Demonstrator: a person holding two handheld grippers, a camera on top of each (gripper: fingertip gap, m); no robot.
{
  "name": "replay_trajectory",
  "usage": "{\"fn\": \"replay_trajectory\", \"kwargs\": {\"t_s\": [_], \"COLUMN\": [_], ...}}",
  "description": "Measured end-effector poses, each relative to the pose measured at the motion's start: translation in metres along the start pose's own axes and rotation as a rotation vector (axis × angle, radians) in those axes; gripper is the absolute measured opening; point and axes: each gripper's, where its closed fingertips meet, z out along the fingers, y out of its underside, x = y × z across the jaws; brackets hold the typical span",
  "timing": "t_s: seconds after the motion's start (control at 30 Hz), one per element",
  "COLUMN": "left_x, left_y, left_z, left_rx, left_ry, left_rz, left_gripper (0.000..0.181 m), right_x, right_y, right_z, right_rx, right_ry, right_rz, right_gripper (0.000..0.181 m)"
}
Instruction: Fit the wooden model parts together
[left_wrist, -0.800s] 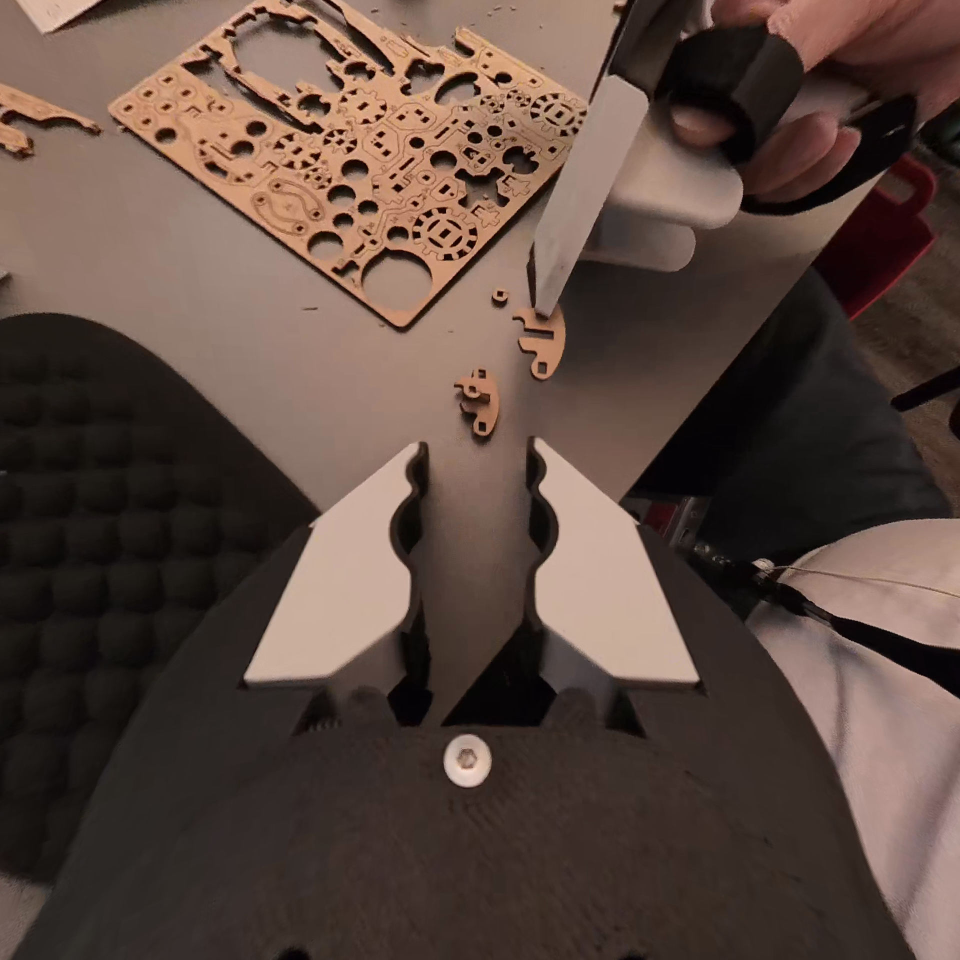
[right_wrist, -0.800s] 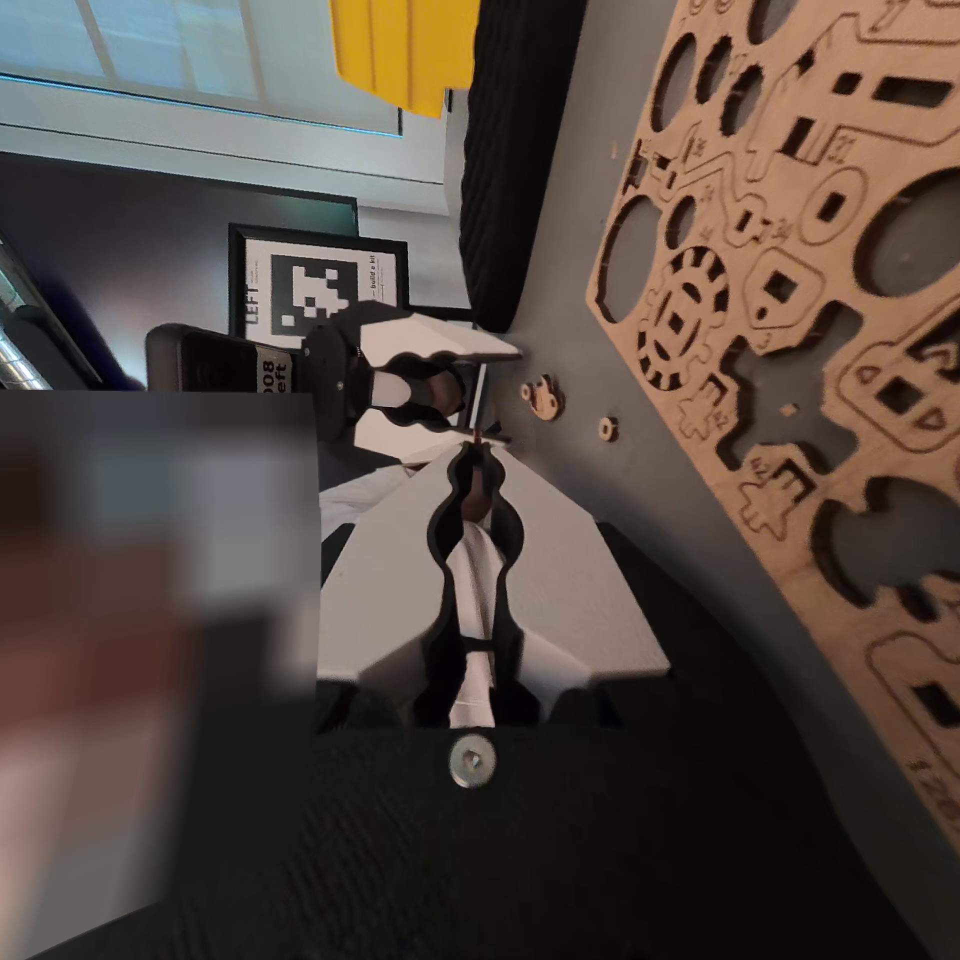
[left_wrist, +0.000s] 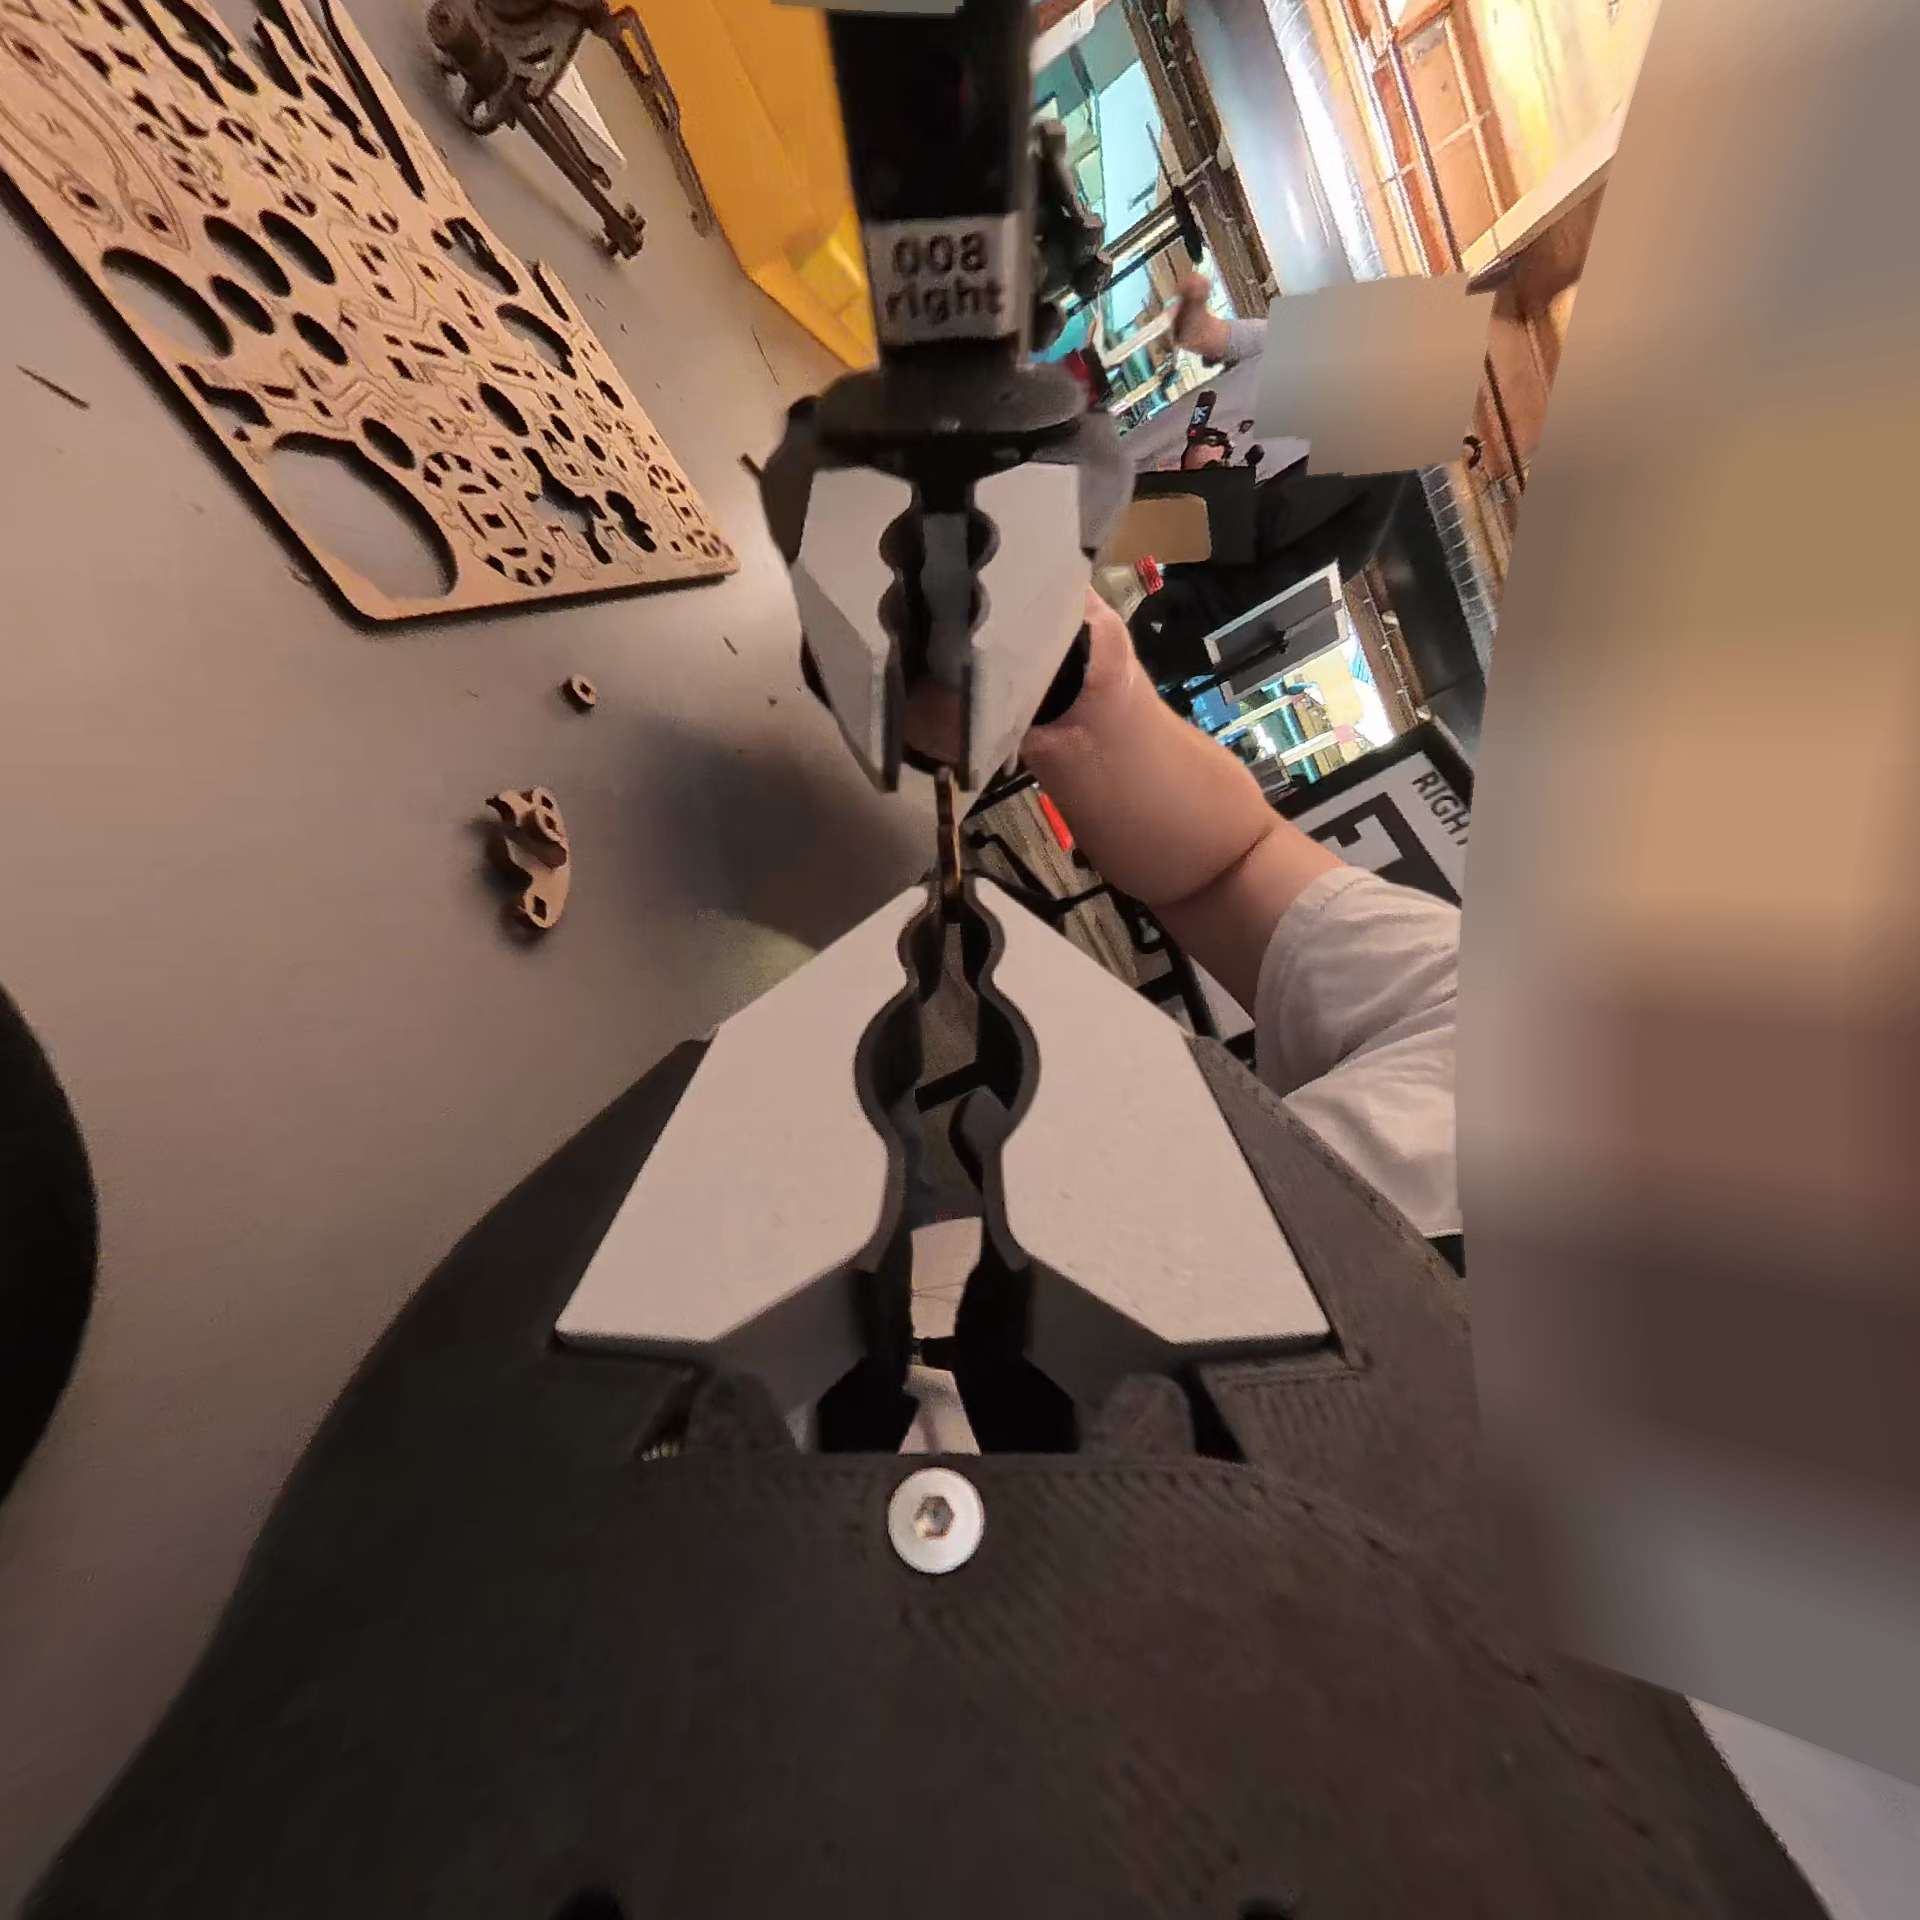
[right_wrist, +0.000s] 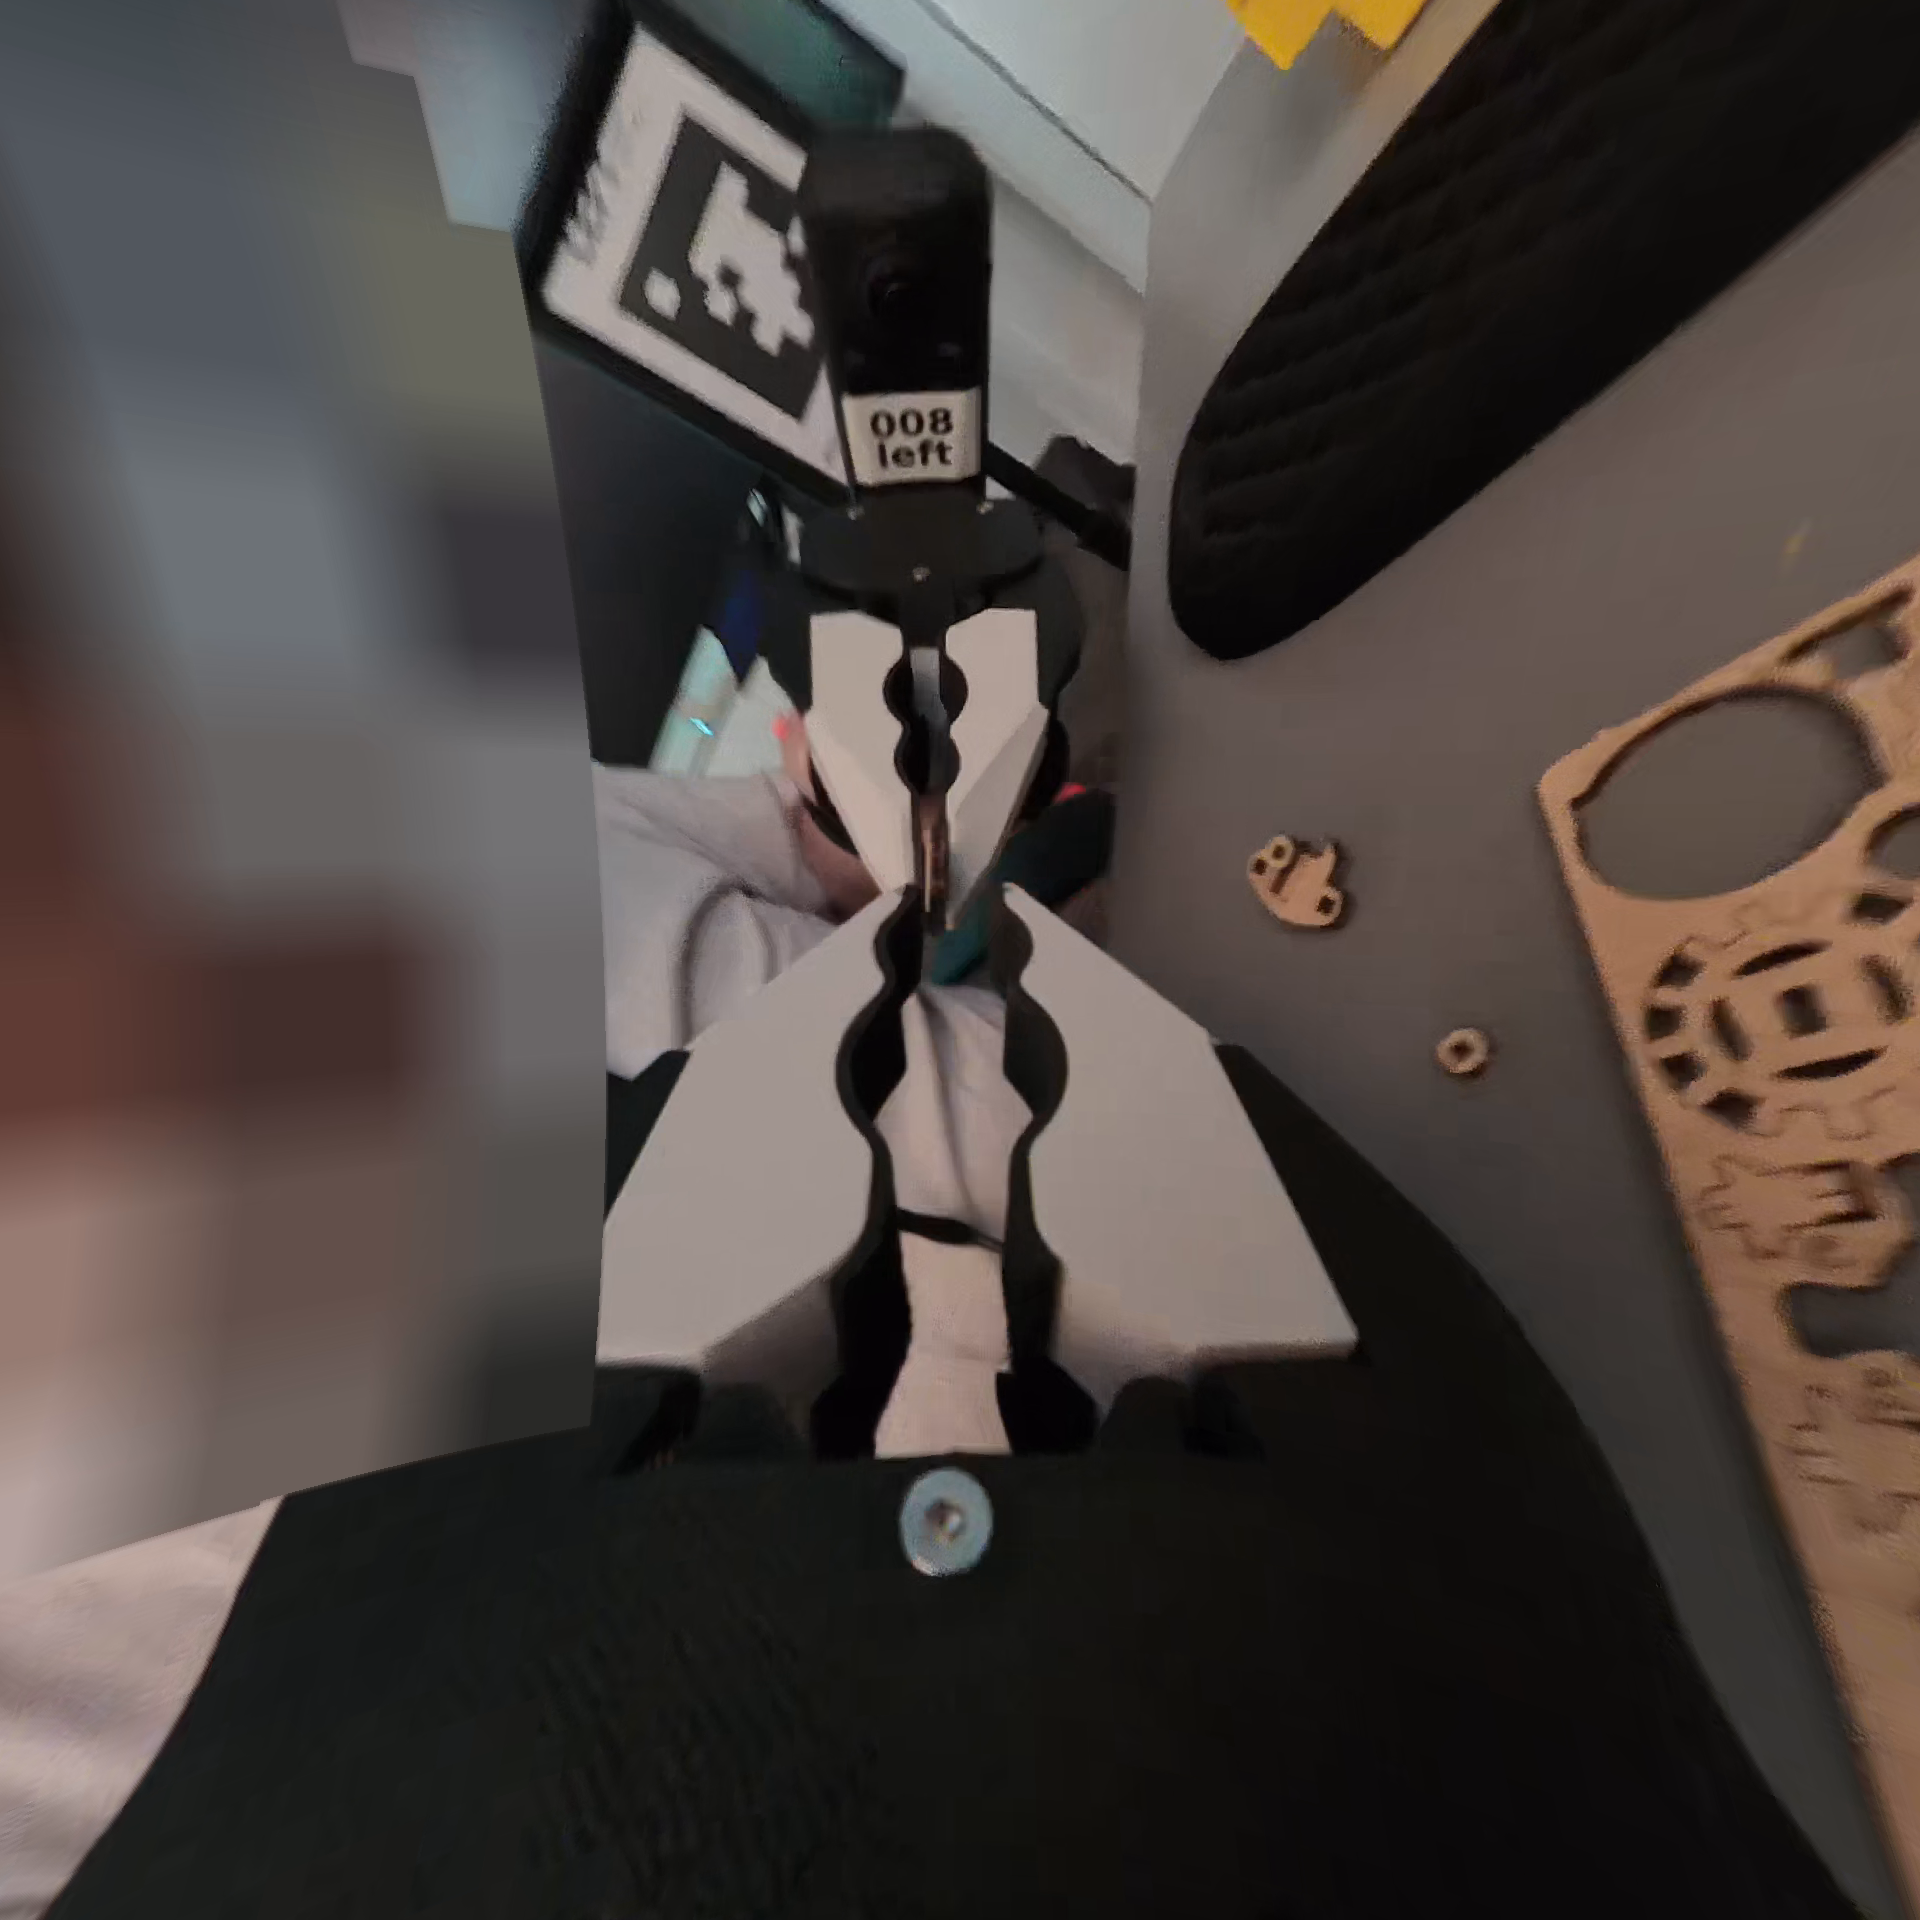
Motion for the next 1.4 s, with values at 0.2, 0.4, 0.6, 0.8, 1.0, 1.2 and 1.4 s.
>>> {"fn": "replay_trajectory", "kwargs": {"t_s": [0.2,0.4,0.6,0.8,1.0,1.2,1.4], "left_x": [-0.009,-0.014,-0.019,-0.021,-0.021,-0.020,-0.030], "left_y": [0.003,0.002,0.002,0.003,0.003,0.003,0.006], "left_z": [0.004,0.006,0.005,0.009,0.011,0.012,-0.003], "left_rx": [-0.021,-0.017,-0.008,-0.026,-0.031,-0.028,-0.097], "left_ry": [-0.038,-0.055,-0.069,-0.053,-0.043,-0.027,-0.177], "left_rz": [-0.075,-0.161,-0.192,-0.220,-0.233,-0.244,-0.129], "left_gripper": [0.001,0.001,0.001,0.001,0.001,0.009,0.028], "right_x": [-0.011,0.010,0.016,0.020,0.022,0.021,0.033], "right_y": [0.005,0.008,0.006,0.010,0.011,0.012,0.013], "right_z": [-0.010,-0.006,-0.002,0.000,-0.003,-0.005,-0.009], "right_rx": [-0.214,-0.385,-0.390,-0.421,-0.424,-0.414,-0.447], "right_ry": [0.138,0.255,0.250,0.252,0.254,0.247,0.247], "right_rz": [-0.806,-1.200,-1.275,-1.304,-1.290,-1.293,-1.227], "right_gripper": [0.020,0.021,0.009,0.011,0.008,0.007,0.007]}}
